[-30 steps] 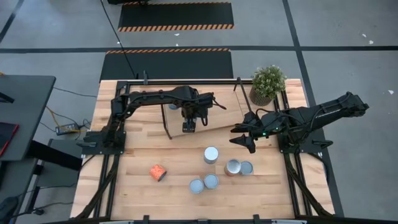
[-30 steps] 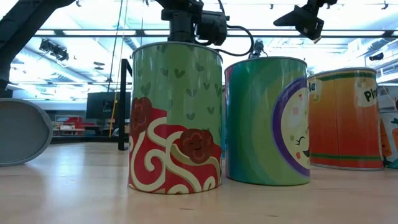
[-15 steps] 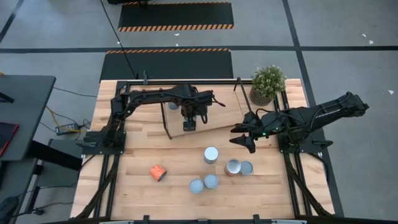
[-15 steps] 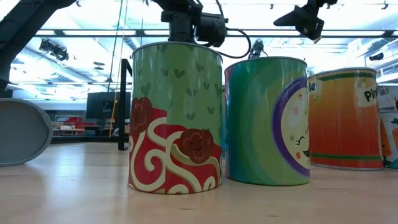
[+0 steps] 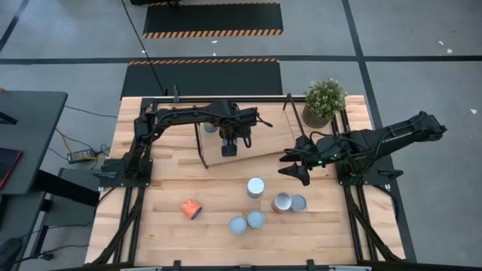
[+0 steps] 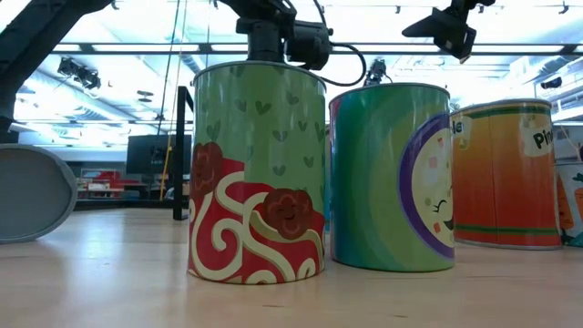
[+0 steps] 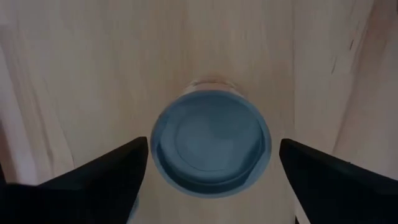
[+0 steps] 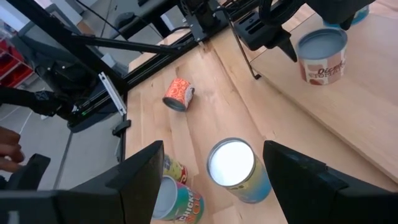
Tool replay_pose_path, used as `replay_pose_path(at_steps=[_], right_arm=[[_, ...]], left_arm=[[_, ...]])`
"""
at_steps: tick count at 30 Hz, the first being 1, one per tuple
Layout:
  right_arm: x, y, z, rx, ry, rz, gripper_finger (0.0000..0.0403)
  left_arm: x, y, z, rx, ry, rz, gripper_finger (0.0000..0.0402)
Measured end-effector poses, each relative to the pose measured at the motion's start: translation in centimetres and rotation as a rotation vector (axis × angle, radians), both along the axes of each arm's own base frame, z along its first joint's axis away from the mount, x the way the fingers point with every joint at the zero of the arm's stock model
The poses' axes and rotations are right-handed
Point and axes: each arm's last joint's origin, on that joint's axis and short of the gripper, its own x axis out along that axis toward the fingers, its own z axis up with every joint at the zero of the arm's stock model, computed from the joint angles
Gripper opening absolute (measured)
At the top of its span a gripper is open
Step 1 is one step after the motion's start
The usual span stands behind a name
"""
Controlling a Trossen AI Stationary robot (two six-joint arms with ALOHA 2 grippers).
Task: Pick and place cans onto a shelf
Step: Put the canned diced tomatoes on the shelf
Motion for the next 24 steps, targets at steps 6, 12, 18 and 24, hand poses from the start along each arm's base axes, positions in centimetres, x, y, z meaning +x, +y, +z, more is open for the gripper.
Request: replay_pose_path(at_steps=[6,12,18,24], right_arm=[[0.0,-0.1,0.0,-0.019,-0.002,-0.012,0.0281],[0.0,-0.1,0.0,-0.028,-0.003,-0.011,0.0281],[0.0,-0.2,0.0,-0.036,-0.004,-0.011,0.0281],[0.2,-0.4,0.2,-0.038,-0.023,-0.021,0.0281]], left_arm=[[0.1,-0.3,0.0,0.003,0.000,-0.008,0.0369],[0.0,-0.3,0.0,0.011,0.003,0.037,0.0369],[0.4,-0.2,1.4,0.006,-0.054,0.210,0.0369],[0.4,0.2,3.9,0.088,-0.132,0.481,0.0369]])
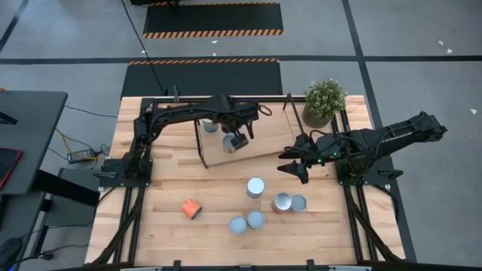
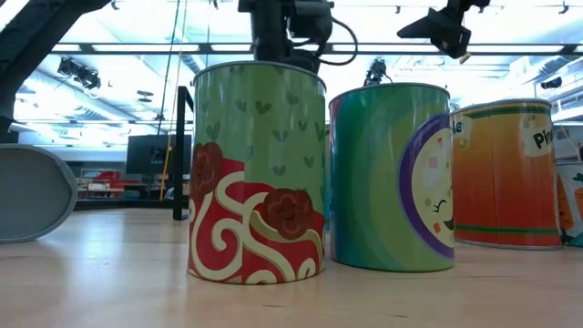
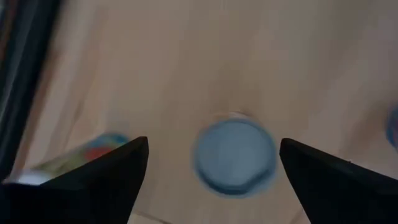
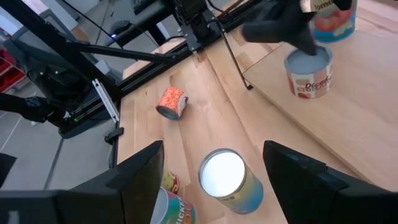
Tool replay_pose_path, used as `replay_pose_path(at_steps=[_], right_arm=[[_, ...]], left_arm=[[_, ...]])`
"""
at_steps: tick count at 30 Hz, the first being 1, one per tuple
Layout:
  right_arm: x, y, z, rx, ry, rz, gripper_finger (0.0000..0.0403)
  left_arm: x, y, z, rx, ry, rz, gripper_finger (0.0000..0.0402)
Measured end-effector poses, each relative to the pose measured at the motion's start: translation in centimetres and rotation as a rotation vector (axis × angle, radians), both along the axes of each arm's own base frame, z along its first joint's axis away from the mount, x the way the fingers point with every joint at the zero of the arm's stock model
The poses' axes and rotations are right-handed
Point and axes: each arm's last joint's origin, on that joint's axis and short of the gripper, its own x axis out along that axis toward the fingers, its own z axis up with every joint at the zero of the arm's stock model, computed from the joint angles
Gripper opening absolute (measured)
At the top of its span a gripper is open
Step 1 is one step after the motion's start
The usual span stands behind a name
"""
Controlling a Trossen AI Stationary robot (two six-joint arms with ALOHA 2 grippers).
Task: Pick and place cans onto a shelf
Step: Put the canned diced tomatoes on the shelf
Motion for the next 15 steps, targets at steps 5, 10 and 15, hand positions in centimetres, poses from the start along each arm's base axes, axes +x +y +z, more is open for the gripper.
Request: replay_pose_path(at_steps=[5,10,15], right_arm=[[0.0,0.0,0.1,-0.002,-0.010,0.003,0.0281],[0.1,0.0,0.1,0.002,-0.016,0.001,0.0281],[0.1,0.0,0.2,0.003,-0.023,0.002,0.0281]], left_arm=[[-0.5,0.6,-1.0,-0.120,-0.023,0.239,0.0369],[-0.9,0.6,-2.7,-0.239,0.022,0.299,0.0369],[-1.1,0.5,-3.2,-0.242,0.043,0.292,0.0369]])
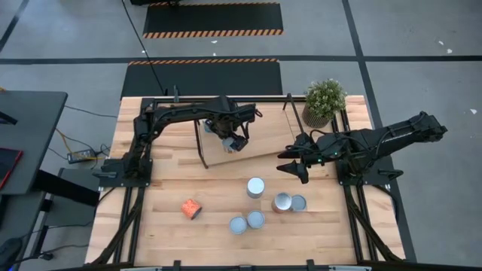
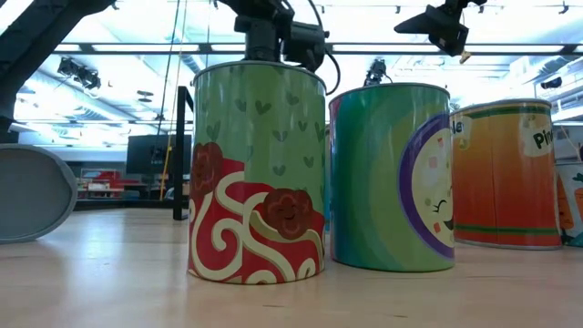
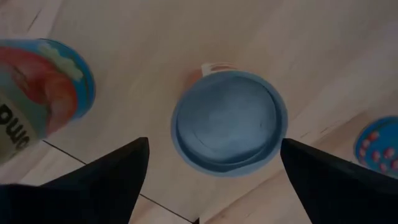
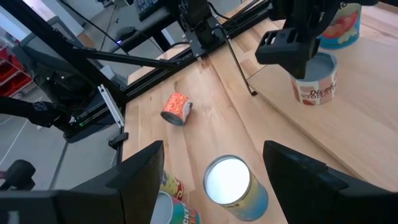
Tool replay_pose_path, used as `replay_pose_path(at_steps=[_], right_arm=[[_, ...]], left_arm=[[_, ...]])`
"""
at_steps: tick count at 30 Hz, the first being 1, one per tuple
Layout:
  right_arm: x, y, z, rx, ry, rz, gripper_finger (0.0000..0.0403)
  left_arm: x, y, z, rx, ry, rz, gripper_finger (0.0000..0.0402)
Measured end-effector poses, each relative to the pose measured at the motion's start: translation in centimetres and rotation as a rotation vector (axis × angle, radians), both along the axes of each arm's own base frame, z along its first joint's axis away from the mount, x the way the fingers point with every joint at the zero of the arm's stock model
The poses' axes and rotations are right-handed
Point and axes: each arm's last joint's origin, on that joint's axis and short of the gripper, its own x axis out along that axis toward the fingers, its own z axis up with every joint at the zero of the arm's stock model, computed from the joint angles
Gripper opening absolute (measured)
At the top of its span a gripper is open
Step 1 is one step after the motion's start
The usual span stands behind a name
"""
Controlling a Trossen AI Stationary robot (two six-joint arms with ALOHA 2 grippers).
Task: Pick and place cans onto a shelf
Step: Put the canned diced tomatoes on the shelf
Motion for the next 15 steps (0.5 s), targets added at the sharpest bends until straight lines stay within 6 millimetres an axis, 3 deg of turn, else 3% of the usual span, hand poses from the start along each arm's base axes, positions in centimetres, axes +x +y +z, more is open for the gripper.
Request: replay_pose_path(at_steps=[15], right_arm=[[0.0,0.0,0.0,-0.007,0.001,0.003,0.0281]], left_arm=[[-0.2,1.0,0.0,-0.047,-0.029,0.022,0.0369]])
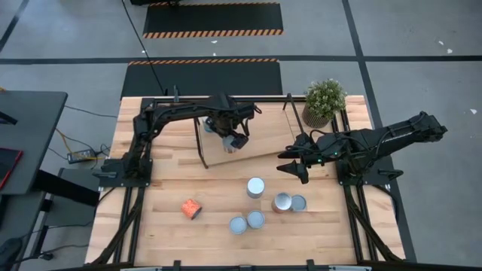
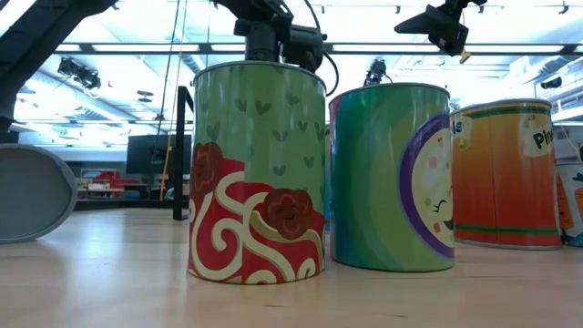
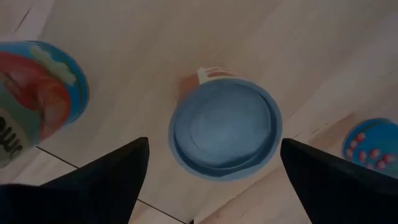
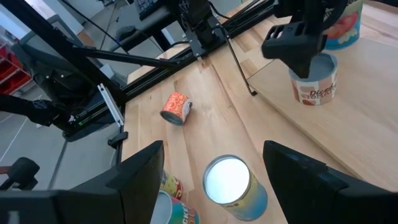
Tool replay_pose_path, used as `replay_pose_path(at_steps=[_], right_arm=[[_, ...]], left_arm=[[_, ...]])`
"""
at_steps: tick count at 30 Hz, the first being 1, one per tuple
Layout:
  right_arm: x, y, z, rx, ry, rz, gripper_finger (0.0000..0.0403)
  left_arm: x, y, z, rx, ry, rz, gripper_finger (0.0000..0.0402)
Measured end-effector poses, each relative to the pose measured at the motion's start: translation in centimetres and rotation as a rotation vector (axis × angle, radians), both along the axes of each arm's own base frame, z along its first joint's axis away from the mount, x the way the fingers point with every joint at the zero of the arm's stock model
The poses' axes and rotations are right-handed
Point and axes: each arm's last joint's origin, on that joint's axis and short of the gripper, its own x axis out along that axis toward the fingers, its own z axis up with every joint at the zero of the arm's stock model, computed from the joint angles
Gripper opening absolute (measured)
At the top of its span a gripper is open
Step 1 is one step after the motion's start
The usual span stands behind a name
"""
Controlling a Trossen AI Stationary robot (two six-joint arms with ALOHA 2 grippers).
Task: Pick and place cans onto a shelf
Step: Put the canned diced tomatoes on the shelf
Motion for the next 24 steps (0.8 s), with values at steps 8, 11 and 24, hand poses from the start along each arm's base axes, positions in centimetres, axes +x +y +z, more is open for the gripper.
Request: replay_pose_path(at_steps=[8,11,24], right_arm=[[0.0,0.0,0.0,-0.008,0.000,0.003,0.0281],[0.0,0.0,0.0,-0.012,0.000,0.005,0.0281],[0.0,0.0,0.0,-0.017,-0.005,0.008,0.0281]], left_arm=[[-0.4,1.1,0.0,-0.060,-0.017,0.081,0.0369],[-0.4,1.4,0.0,-0.061,-0.023,0.107,0.0369],[-0.1,1.2,-0.7,-0.191,-0.029,0.155,0.0354]])
